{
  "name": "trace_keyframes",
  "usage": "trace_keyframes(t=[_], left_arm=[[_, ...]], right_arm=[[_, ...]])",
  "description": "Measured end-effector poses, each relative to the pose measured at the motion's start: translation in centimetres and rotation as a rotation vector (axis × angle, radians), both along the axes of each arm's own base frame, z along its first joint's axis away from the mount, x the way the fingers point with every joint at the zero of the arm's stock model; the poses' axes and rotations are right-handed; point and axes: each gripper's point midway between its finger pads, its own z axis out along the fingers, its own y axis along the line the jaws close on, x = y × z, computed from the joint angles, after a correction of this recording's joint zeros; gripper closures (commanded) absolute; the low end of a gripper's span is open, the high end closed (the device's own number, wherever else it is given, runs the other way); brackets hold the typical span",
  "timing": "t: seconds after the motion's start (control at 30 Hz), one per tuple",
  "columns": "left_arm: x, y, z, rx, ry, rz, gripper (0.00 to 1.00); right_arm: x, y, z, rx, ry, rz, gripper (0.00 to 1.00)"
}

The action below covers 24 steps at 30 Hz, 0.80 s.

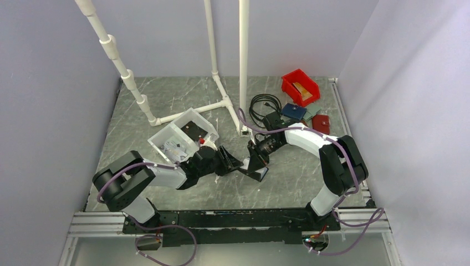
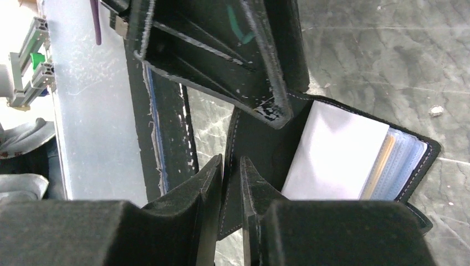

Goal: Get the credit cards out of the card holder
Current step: Open the card holder at the center of the board.

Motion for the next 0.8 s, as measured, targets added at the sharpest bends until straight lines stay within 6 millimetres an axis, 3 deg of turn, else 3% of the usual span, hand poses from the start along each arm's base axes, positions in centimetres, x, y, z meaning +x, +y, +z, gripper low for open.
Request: trace_keyframes(t=[0.13, 0.3, 0.57, 0.8], left_arm=[[-0.1, -0.1, -0.3, 0.026, 0.015, -0.012, 0.81], [-0.4, 0.5, -1.3, 0.102, 0.031, -0.039, 0.95], [-0.1, 2.4, -1.9, 0.304, -0.019, -0.130, 0.97], [-0.8, 4.5, -3.1, 0.475, -0.031, -0.228, 0.92]], right_arm=[[-0.4, 0.1, 0.2, 0.015, 0.003, 0.022, 0.73], [-1.1, 0.2, 0.7, 0.034, -0.004, 0.060, 0.68], [-1.2, 0.2, 0.9, 0.024, -0.049, 0.079, 0.70], [-0.6, 0.6, -0.7, -0.067, -0.126, 0.078, 0.77]])
